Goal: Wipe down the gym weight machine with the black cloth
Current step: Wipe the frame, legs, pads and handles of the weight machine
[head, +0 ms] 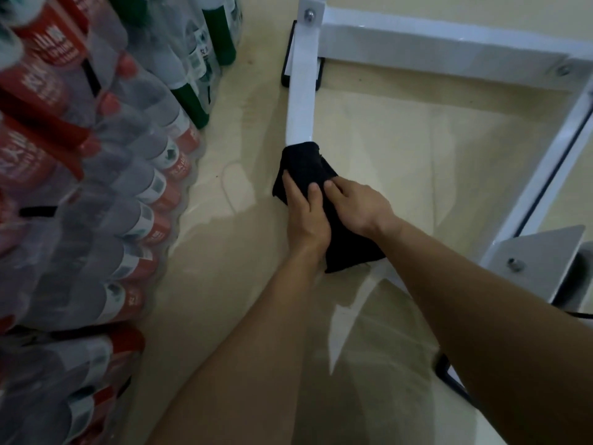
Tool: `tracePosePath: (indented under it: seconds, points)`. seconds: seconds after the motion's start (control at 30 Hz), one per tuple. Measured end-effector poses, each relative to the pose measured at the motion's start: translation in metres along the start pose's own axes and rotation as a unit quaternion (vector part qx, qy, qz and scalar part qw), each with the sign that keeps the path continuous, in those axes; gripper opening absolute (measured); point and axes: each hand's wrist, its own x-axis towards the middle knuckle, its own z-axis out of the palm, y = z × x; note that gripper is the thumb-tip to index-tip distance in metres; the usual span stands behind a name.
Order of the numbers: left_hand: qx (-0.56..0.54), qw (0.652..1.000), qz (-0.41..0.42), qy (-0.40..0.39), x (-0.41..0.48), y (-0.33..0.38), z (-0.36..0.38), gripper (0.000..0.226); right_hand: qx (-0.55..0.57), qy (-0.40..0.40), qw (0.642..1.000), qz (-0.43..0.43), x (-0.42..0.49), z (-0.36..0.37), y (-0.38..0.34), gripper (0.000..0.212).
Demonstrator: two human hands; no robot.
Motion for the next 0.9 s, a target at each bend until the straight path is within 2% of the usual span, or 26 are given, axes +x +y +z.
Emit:
tracePosePath:
  seconds: [0.13,0.27,0.3,0.4,0.43,0.53,0.6,0.67,0.73,0.83,0.9]
  points:
    - [0.008,1.000,-0.010,0.010,-0.054,-0.004,0.018,0.064,-0.034,0.089,0.994,0.048,-0.045,0.003,0.027,0.040]
    - [0.043,0.992,-0.056,0.104,-0.037,-0.003,-0.001,0.025,-0.046,0.161,0.984,0.069,-0.064,0.016,0.035,0.040]
    - [0.053,0.991,-0.053,0.107,-0.026,-0.003,-0.007,0.020,-0.042,0.162,0.983,0.080,-0.062,0.017,0.034,0.039]
    - [0.054,0.995,-0.031,0.079,-0.009,0.009,-0.015,0.047,-0.030,0.120,0.988,0.093,-0.049,0.010,0.026,0.036]
    - [0.063,0.994,-0.028,0.085,-0.007,0.010,-0.014,0.049,-0.025,0.105,0.990,0.085,-0.045,0.008,0.022,0.035]
    - [0.092,0.986,-0.049,0.129,-0.006,0.005,-0.014,0.023,0.014,0.089,0.994,0.055,-0.031,0.005,0.008,0.035]
    - [0.104,0.984,-0.068,0.131,-0.009,0.000,-0.017,0.010,0.062,0.106,0.991,0.050,-0.023,0.007,-0.001,0.034]
    - [0.102,0.985,-0.051,0.131,-0.011,0.002,-0.022,0.004,0.119,0.136,0.983,0.044,-0.016,0.009,-0.008,0.035]
    - [0.099,0.984,-0.029,0.142,-0.009,0.007,-0.030,0.005,0.154,0.147,0.977,0.013,-0.010,0.009,-0.011,0.047]
    - [0.084,0.986,0.002,0.144,-0.008,0.016,-0.047,0.006,0.081,0.112,0.990,-0.036,-0.011,0.010,-0.013,0.072]
    - [0.077,0.988,0.001,0.134,-0.022,0.020,-0.060,0.006,0.004,0.113,0.993,-0.034,-0.021,0.012,-0.013,0.070]
